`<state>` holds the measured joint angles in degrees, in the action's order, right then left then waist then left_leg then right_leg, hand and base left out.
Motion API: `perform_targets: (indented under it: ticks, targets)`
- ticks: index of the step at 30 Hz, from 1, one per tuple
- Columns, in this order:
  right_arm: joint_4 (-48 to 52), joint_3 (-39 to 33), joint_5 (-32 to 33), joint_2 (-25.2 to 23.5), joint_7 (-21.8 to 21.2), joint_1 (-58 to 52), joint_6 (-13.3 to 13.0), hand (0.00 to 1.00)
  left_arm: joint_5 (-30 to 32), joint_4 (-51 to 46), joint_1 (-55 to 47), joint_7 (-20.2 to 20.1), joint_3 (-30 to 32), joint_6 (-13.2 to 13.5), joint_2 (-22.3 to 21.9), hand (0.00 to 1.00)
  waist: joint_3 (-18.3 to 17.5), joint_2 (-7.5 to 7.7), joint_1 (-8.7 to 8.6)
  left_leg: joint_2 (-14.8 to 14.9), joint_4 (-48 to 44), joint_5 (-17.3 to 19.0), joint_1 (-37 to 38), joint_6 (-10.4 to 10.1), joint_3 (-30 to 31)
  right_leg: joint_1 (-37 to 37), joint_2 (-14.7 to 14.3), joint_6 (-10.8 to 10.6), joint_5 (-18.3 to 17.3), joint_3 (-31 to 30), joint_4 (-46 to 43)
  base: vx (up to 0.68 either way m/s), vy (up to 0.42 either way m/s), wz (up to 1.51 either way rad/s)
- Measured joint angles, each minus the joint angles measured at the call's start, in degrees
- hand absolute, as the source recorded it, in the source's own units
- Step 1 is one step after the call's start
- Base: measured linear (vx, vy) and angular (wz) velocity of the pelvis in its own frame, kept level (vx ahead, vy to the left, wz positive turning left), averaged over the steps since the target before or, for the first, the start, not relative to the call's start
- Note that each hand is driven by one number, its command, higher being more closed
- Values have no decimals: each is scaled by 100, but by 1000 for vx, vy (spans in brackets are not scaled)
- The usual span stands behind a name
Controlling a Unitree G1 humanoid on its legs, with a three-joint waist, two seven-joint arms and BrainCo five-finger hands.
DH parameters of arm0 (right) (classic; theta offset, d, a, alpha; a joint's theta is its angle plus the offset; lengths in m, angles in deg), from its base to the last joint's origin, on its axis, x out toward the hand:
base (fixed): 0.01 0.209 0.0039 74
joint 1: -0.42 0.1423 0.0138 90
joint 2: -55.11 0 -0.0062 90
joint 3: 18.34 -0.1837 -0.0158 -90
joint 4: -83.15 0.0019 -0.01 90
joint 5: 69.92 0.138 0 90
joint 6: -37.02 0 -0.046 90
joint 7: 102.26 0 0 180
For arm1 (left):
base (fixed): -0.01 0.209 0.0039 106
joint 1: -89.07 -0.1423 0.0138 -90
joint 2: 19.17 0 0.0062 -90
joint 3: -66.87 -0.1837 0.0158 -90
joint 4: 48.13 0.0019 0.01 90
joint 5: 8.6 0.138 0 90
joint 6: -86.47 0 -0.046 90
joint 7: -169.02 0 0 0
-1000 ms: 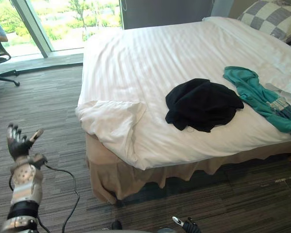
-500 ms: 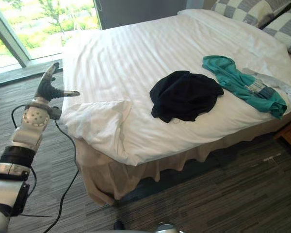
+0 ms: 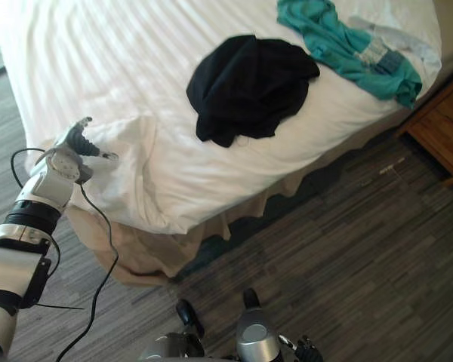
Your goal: Tidy the bed and pick cloth on bed and put in laundry
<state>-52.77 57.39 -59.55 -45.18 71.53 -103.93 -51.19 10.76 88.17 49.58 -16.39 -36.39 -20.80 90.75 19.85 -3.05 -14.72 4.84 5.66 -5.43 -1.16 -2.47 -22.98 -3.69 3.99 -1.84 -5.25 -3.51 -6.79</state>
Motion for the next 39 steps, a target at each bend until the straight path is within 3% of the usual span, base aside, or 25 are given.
perform_targets:
  ticks: [9, 11, 12, 13, 15, 19, 27, 28, 30, 37, 39]
  targets:
    - [-12, 23, -44, -6, -78, 51, -32, 0, 458, 3, -524, -761, 17, 139, -38, 100, 99, -193, -91, -2, 35, -107, 135, 39, 17, 49, -3, -75, -68, 120, -213, -74, -8, 2]
    - [-11, 17, -46, -7, -84, 35, -30, 0, 500, 2, -776, -802, 13, 349, -38, 100, 88, -211, -99, -13, 37, -111, 217, 43, 49, 142, 11, -101, -103, 144, -214, -10, 5, 10]
    - [2, -12, -50, -4, -84, -1, -34, 0, 485, -6, -933, -777, -5, 658, -43, 100, 49, -262, -113, -30, 38, -116, 231, 51, 157, 237, 38, -116, -105, 248, -141, -12, 11, 23]
    - [2, -21, -51, -4, -84, -7, -34, 0, 477, -9, -952, -773, -7, 718, -44, 100, 40, -271, -114, -32, 38, -116, 226, 51, 170, 247, 44, -119, -104, 274, -127, -6, 14, 31]
    - [-5, -101, -69, -4, -77, -67, -32, 0, 367, -196, -1252, -662, -12, 1101, -48, 100, -50, -352, -73, -34, 38, -116, 218, 51, 298, 349, 82, -142, -93, 403, -32, 21, 6, 28]
    - [-32, -173, -274, -17, -46, -235, -35, 0, 130, -991, -2143, -592, -18, 1430, -54, 100, -329, -385, 15, -83, 38, -107, 230, 47, 543, 596, 133, -165, -74, 657, 136, 90, -3, 32]
    - [-367, -287, -265, -29, 160, -278, -29, 0, -81, -1680, -3707, -692, 329, 1450, -232, 100, -630, -278, 499, -98, 41, -73, 314, -1, 852, 973, 129, -130, -110, 1012, 397, 57, -23, 23]
    - [-402, -287, -260, -41, 193, -280, -29, 0, -82, -1675, -3928, -630, 483, 1453, -360, 0, -713, -232, 536, -99, 42, -68, 315, -7, 934, 1022, 125, -127, -143, 1069, 404, 35, -31, 20]
    - [-535, -293, -255, -46, 226, -279, -14, 0, -83, -1569, -4111, -422, 626, 1460, -591, 0, -855, -165, 637, -100, 42, -49, 324, -30, 951, 1028, 124, -126, -178, 1072, 404, 33, -25, 11]
    - [-925, -379, -132, -76, 239, -206, -4, 0, -256, -407, -4447, 780, 1428, 1390, -1577, 0, -1030, 34, 664, -115, 44, 34, 555, -109, 947, 1232, 110, -129, -269, 1101, 428, 26, -12, -4]
    - [-1033, -449, 300, -85, 243, -185, 33, 0, -338, -298, -4499, 910, 1654, 1378, -1809, 0, -1042, 54, 717, -110, 45, 64, 617, -124, 947, 1286, 110, -131, -296, 1106, 428, 8, -13, -2]
